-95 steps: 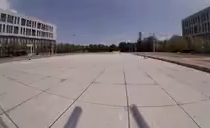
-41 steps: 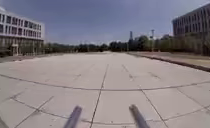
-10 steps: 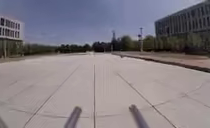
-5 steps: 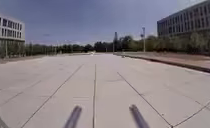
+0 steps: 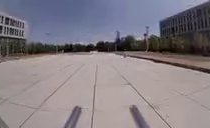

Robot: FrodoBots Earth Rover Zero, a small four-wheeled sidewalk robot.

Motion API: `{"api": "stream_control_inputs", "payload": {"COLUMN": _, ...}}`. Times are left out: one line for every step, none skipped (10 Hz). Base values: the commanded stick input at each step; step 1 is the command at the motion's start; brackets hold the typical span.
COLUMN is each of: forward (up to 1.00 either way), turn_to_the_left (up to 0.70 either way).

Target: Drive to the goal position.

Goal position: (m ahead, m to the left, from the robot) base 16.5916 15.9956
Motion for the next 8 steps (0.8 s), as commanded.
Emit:
{"api": "stream_control_inputs", "payload": {"forward": 0.70, "turn_to_the_left": 0.00}}
{"api": "stream_control_inputs", "payload": {"forward": 0.70, "turn_to_the_left": 0.00}}
{"api": "stream_control_inputs", "payload": {"forward": 0.70, "turn_to_the_left": 0.00}}
{"api": "stream_control_inputs", "payload": {"forward": 0.70, "turn_to_the_left": 0.00}}
{"api": "stream_control_inputs", "payload": {"forward": 0.70, "turn_to_the_left": 0.00}}
{"api": "stream_control_inputs", "payload": {"forward": 0.70, "turn_to_the_left": 0.00}}
{"api": "stream_control_inputs", "payload": {"forward": 0.70, "turn_to_the_left": 0.00}}
{"api": "stream_control_inputs", "payload": {"forward": 0.70, "turn_to_the_left": 0.00}}
